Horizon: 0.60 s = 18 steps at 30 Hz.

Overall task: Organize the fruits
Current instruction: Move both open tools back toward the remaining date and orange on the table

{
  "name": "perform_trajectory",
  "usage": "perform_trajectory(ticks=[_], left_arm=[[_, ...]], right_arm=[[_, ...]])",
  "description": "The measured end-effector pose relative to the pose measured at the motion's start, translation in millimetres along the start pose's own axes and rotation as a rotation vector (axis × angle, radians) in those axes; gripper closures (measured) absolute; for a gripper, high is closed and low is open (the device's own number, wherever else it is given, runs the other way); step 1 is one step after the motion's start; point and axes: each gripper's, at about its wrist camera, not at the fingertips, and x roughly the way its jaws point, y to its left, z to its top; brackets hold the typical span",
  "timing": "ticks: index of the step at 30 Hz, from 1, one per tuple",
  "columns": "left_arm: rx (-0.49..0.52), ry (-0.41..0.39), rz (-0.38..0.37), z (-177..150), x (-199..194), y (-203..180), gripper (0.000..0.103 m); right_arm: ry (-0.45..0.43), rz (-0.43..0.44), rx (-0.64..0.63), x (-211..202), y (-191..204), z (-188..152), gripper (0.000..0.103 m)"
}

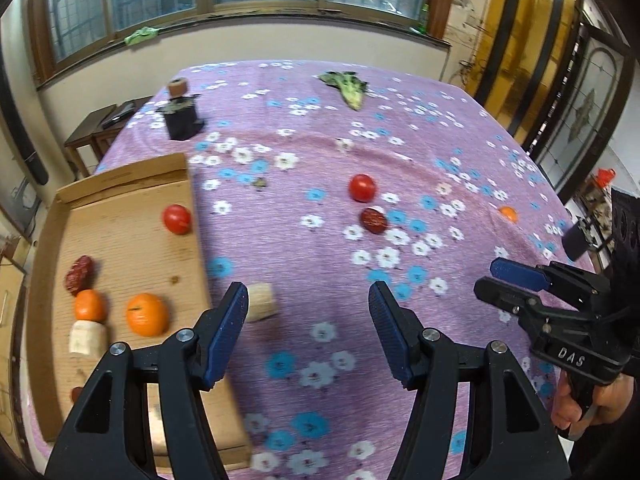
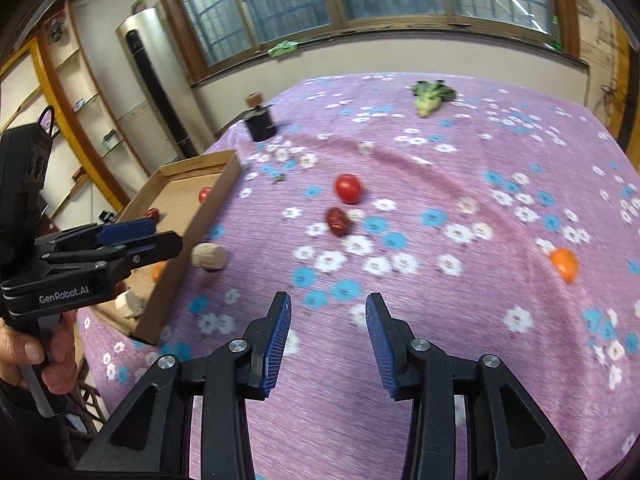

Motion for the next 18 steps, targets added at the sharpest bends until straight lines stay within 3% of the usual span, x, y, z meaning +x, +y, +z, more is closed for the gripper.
perform_trajectory(ticks=[10,18], left_arm=[[0.022,0.026,-0.074,12.0,23.4,-36.9,0.041],[0.03,0.063,-0.079,24.5,54.8,-50.7,0.041]], right_arm=[[-0.063,-0.119,0.123,-34.0,-77.7,-4.8,0.063],[-0.094,-0.231,0.238,-40.1,-147.3,1.7,0.063]])
